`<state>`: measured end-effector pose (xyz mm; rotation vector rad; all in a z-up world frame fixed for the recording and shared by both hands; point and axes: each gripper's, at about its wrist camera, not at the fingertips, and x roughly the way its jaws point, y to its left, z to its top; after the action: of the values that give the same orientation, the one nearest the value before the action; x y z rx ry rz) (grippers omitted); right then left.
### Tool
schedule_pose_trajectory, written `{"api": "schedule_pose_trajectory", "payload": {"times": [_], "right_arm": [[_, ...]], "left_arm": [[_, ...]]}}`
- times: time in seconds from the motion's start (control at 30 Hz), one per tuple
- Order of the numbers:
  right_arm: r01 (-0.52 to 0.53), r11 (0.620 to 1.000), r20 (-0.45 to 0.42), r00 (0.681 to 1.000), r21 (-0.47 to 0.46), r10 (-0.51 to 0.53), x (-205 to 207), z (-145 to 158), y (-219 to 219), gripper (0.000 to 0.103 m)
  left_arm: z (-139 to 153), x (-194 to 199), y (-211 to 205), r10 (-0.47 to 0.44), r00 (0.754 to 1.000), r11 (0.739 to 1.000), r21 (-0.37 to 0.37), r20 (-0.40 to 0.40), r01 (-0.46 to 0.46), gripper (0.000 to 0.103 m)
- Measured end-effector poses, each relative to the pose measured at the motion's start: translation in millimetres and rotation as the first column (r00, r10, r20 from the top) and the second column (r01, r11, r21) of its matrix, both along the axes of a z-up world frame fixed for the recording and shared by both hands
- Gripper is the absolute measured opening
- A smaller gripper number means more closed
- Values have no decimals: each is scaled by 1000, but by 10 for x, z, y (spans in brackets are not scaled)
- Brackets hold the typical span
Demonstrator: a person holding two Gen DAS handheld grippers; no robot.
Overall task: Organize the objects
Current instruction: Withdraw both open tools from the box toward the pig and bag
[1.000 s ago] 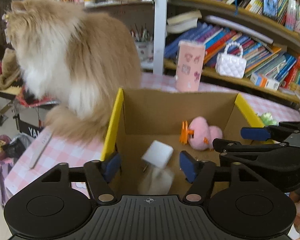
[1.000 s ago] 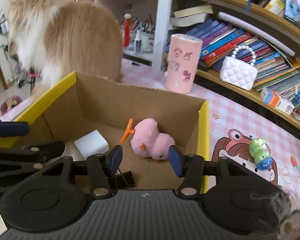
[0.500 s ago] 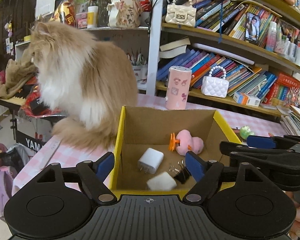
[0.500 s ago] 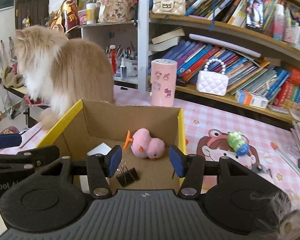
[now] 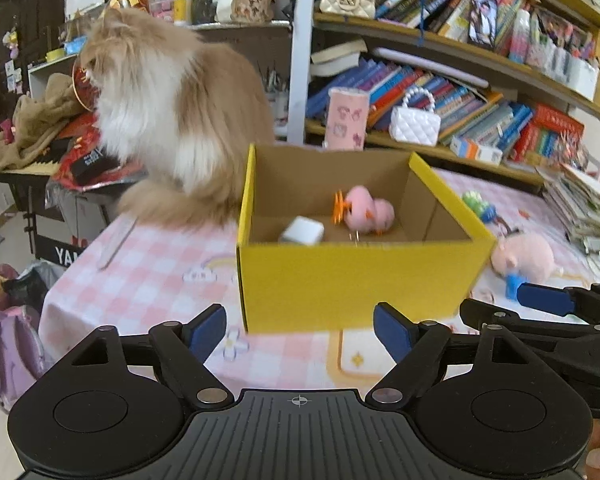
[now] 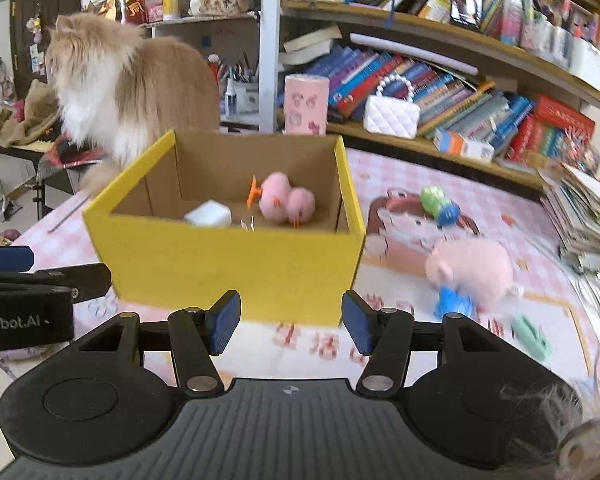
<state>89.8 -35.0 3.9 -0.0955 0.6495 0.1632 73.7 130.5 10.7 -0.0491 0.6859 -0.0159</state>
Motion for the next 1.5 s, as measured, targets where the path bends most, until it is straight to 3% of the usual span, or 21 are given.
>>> {"api": "schedule_pose_trajectory", "payload": {"times": [0.77, 1.5], "right_arm": [[135, 991, -76, 988, -7, -135, -863, -187, -83, 62], [368, 930, -97, 925, -29, -369, -1106, -200, -763, 69]], "left_arm": [[-234, -607, -89, -116, 988, 993, -26, -104, 113, 93], [-303, -477, -775, -333, 933, 943, -42, -134, 331, 96]]}}
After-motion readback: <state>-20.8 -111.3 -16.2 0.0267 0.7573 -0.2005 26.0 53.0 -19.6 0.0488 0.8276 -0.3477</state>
